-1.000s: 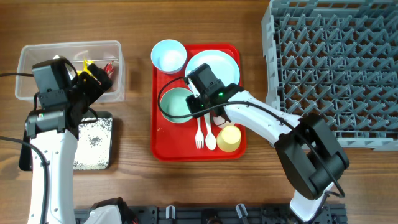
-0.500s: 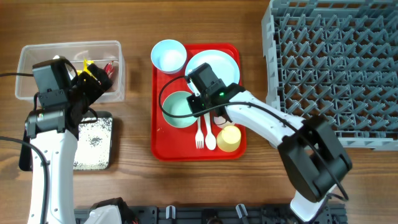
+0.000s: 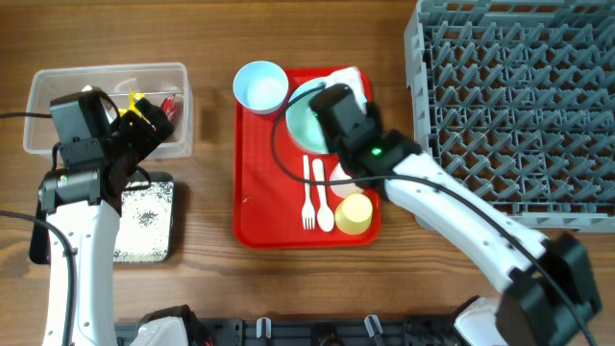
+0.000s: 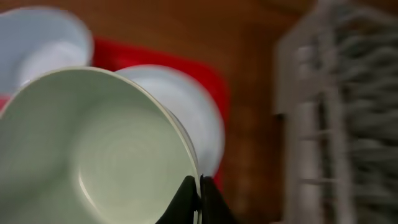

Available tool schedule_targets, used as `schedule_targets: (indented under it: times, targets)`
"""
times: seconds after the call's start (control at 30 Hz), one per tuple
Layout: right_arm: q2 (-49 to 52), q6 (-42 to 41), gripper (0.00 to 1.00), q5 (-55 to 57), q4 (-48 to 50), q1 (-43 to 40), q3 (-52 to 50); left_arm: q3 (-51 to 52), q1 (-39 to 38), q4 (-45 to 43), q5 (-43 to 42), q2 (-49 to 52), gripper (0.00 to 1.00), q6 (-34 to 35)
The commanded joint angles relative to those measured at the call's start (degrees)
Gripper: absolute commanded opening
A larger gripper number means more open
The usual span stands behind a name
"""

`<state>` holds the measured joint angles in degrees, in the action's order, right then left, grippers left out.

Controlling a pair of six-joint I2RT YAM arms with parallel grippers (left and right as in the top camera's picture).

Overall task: Sort waste into correct bins and load items into the dishwasher rack
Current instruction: 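Grasp the green bowl rim with the right gripper and lift it, then carry the green bowl into the dish rack's back row and release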

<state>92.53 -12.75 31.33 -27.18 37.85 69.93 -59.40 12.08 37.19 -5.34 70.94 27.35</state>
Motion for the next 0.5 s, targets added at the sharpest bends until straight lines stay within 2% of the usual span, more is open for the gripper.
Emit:
schedule_targets:
  times: [0.0, 0.1, 0.3, 0.47]
  targets:
    - [-2.78, 0.94, 0.04, 26.36, 2.03, -4.02, 1.11, -0.98, 0.31, -0.04, 0.98, 0.33, 1.00, 0.09]
    - [-2.75, 5.05, 0.04, 30.56, 5.62, -8.24, 1.09, -0.98, 0.31, -0.04, 0.98, 0.33, 1.00, 0.09]
    - [-2.75, 15.96, 0.04, 31.23, 17.64, -20.37, 1.09, -0.98, 0.31, -0.04, 0.96, 0.33, 1.00, 0.09]
    - [-2.75, 32.06, 0.04, 24.81, 31.08, -30.95, 1.09, -0.98, 0.31, -0.07, 0.98, 0.33, 1.00, 0.09]
